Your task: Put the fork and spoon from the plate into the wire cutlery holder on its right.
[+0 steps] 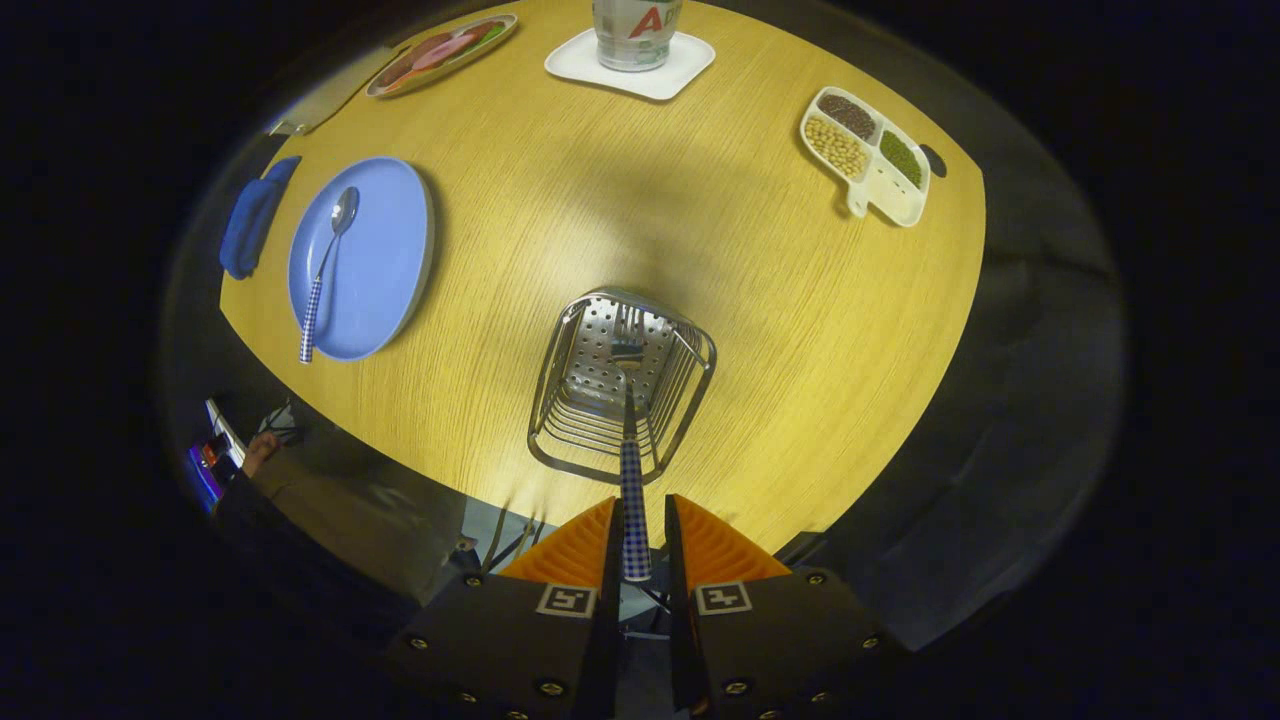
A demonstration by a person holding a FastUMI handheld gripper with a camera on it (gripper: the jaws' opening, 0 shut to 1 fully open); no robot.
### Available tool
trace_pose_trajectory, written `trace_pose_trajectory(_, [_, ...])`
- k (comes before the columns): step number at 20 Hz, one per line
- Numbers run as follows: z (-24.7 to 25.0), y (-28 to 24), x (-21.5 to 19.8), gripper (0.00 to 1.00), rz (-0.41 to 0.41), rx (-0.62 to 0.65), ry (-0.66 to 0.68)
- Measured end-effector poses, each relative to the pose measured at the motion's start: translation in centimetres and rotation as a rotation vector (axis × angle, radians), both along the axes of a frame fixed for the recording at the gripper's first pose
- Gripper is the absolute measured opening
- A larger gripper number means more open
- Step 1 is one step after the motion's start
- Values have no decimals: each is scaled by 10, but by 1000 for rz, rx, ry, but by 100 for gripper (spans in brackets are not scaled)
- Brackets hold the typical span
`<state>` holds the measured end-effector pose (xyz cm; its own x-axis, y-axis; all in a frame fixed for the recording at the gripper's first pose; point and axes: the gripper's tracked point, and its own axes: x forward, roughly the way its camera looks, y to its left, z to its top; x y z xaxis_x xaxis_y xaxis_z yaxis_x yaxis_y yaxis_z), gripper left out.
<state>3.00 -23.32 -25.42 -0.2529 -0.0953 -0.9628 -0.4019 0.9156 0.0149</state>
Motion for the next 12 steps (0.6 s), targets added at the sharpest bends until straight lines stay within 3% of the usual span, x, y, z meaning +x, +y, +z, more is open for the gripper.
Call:
trace_pose_trajectory(4, [21,2,-7,22,-29,4,-66])
trace_pose_trajectory(12, [61,44,-36,22,15,51,-168])
